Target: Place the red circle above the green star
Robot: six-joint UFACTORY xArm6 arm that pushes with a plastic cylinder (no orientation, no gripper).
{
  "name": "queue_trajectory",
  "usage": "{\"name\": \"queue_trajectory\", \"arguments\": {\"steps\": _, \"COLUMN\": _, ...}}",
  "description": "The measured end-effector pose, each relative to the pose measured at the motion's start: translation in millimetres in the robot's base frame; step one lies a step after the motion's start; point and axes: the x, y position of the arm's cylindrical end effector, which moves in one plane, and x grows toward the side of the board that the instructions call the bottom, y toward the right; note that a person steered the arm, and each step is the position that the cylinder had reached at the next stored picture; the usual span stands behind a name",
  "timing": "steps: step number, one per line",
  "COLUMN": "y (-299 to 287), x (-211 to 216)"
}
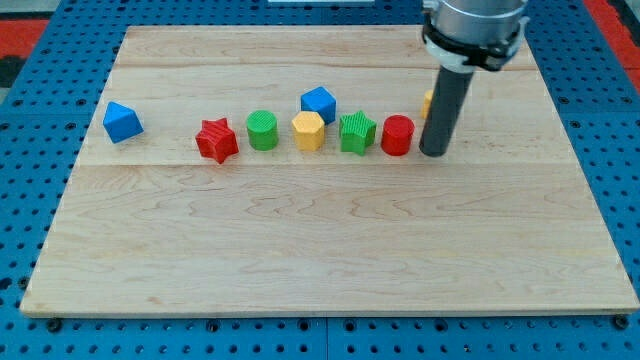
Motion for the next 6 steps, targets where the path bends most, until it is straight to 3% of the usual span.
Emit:
{"name": "queue_trajectory", "arguments": {"steps": 2, "y": -36, "x": -61}}
{"name": "queue_trajectory", "arguments": {"steps": 3, "y": 4, "x": -26}}
{"name": "queue_trajectory", "arguments": {"steps": 6, "y": -61, "x": -37}}
